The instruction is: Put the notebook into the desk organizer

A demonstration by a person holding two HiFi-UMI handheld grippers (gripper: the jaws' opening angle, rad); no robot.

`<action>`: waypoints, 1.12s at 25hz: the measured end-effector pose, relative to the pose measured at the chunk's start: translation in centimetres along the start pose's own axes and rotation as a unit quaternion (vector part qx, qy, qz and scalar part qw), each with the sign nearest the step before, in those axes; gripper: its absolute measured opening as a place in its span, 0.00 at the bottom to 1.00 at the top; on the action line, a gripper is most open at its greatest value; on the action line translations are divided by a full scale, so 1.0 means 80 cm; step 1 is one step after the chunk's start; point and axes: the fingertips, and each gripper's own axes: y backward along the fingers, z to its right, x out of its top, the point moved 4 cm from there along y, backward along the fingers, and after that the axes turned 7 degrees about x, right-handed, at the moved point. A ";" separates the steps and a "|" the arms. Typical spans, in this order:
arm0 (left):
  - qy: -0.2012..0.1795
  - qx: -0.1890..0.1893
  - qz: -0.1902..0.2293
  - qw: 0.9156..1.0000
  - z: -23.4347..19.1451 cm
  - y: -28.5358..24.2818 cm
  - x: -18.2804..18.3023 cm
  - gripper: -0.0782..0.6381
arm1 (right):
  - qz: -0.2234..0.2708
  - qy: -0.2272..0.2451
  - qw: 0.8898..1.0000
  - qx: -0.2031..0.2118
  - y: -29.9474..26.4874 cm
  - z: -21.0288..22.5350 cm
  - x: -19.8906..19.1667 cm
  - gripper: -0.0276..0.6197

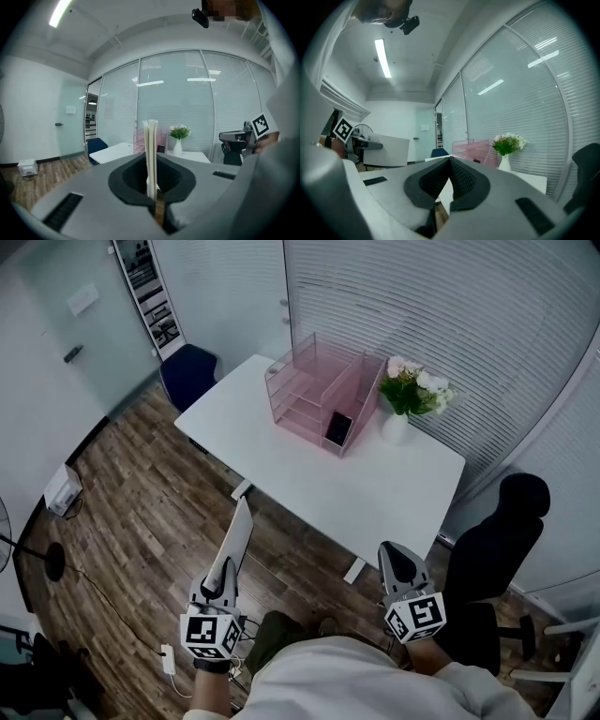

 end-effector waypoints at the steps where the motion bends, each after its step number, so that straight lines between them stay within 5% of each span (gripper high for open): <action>1: 0.000 0.001 -0.006 1.000 0.001 0.000 -0.005 0.13 | -0.004 -0.002 1.000 0.003 -0.003 0.000 -0.004 0.06; 10: 0.012 0.000 -0.005 1.000 -0.048 -0.073 -0.009 0.13 | -0.011 0.009 1.000 0.010 -0.087 0.006 -0.002 0.06; 28: -0.017 -0.119 0.003 0.993 -0.199 -0.342 0.069 0.13 | -0.012 0.002 0.997 -0.081 -0.346 0.015 0.037 0.06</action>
